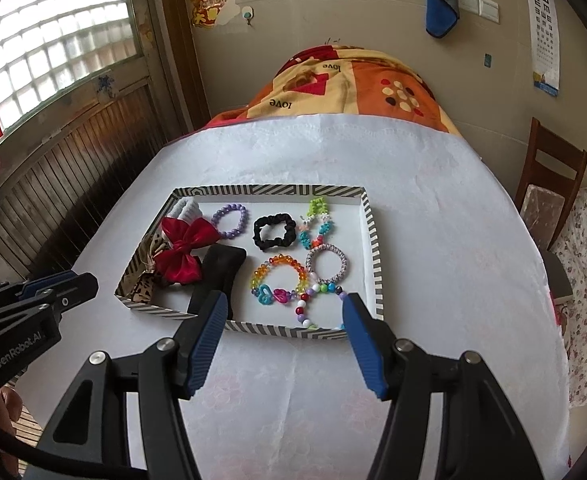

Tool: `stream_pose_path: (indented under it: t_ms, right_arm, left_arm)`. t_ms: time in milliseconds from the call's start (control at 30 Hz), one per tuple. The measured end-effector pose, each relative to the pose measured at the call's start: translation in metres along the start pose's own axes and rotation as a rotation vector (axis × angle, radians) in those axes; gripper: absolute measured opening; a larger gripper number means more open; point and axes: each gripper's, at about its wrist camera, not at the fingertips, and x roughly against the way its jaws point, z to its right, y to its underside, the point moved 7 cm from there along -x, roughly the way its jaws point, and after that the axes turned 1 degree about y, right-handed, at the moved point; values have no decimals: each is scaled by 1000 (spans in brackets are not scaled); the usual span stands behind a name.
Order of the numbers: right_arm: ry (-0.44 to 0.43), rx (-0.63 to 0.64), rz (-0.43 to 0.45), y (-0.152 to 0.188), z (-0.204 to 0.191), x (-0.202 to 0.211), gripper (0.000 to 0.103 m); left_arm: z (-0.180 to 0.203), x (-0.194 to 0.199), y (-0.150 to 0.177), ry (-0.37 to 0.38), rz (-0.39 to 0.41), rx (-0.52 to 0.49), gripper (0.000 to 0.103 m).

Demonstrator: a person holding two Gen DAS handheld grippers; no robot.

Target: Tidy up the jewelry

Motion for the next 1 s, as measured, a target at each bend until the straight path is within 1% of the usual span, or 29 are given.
stream_pose_path:
  t_ms: [267,500,1000]
  right_arm:
    - [12,13,-3,-11,1,-3,63]
    - [-1,20,5,-19,0,-3,64]
    - [-5,31,-13,-23,3,-13,65]
  left_arm:
    - [2,-3,-4,4,-5,2,13]
    - [2,-6,-10,3,-3,11,13]
    - [-1,-16,-12,1,-27,30,13]
